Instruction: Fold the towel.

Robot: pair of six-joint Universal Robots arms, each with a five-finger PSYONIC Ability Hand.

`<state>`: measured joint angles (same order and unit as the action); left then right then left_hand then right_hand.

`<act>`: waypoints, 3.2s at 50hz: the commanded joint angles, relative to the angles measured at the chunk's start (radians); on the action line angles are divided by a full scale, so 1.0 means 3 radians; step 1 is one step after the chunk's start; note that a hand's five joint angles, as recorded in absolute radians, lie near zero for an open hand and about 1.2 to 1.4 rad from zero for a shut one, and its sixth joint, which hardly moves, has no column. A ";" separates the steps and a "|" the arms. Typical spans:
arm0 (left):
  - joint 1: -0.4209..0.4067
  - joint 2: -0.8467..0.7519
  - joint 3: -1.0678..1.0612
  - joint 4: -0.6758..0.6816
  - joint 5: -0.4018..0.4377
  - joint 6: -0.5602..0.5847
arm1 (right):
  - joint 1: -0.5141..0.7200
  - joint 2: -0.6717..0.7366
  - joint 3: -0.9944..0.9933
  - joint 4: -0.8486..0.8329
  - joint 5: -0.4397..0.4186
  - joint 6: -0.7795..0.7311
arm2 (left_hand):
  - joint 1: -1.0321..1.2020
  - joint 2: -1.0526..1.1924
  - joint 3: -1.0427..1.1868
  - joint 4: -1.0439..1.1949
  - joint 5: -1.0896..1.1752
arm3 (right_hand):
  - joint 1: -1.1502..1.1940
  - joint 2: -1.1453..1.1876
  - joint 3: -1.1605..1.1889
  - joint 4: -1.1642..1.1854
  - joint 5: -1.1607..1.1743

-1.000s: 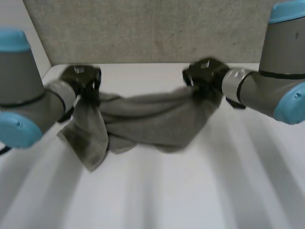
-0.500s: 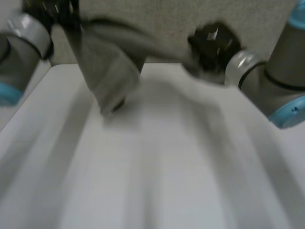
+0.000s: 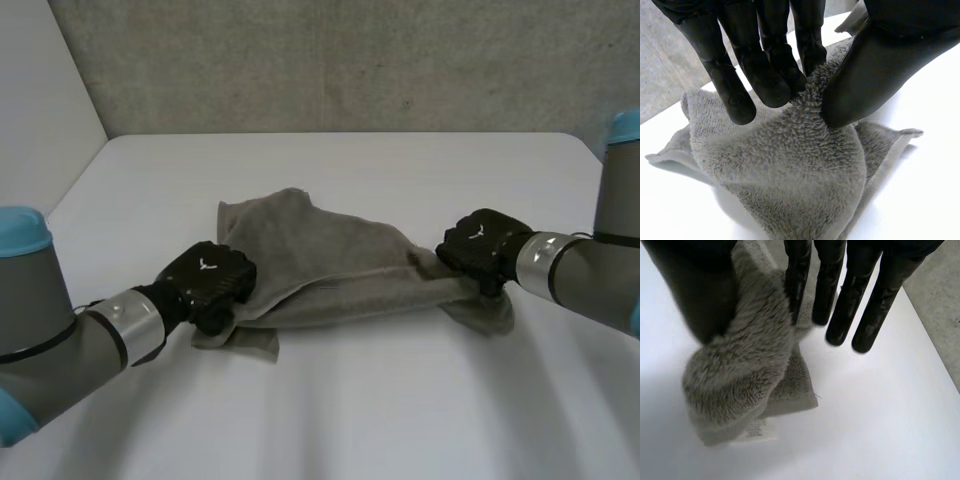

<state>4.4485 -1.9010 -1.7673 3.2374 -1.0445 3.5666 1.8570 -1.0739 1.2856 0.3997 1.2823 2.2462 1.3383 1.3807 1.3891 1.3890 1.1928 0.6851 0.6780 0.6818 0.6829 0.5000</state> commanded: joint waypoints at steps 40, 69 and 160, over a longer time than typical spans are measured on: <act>-0.0220 0.0625 -0.0465 -0.0038 -0.0011 -0.0051 | 0.0381 0.1632 -0.2296 0.1097 0.0281 0.1113 | 0.0193 0.0052 0.0024 0.0024 0.0096 | -0.1355 -0.1331 -0.1344 -0.1347 -0.1320; -0.0210 0.0671 -0.0465 -0.0033 -0.0011 -0.0056 | 0.0289 0.1269 -0.1759 0.0902 0.0415 0.1062 | 0.0193 0.0052 0.0024 0.0024 0.0096 | 0.1499 0.1523 0.1510 0.1507 0.1535; -0.0966 -0.0081 -0.0091 0.0079 -0.0854 -0.1284 | -0.0760 0.0010 0.0194 -0.1189 0.0399 0.1732 | -0.2350 -0.2491 -0.2519 -0.2519 -0.2447 | 0.2370 0.2394 0.2381 0.2378 0.2406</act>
<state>4.1808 -1.8353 -1.8561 3.2664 -1.2663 3.1775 1.6273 -1.0649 1.3361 0.0413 1.4086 2.7666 0.6860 0.6881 0.6892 0.6888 0.5113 1.3134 1.3028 1.3370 1.3347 1.1527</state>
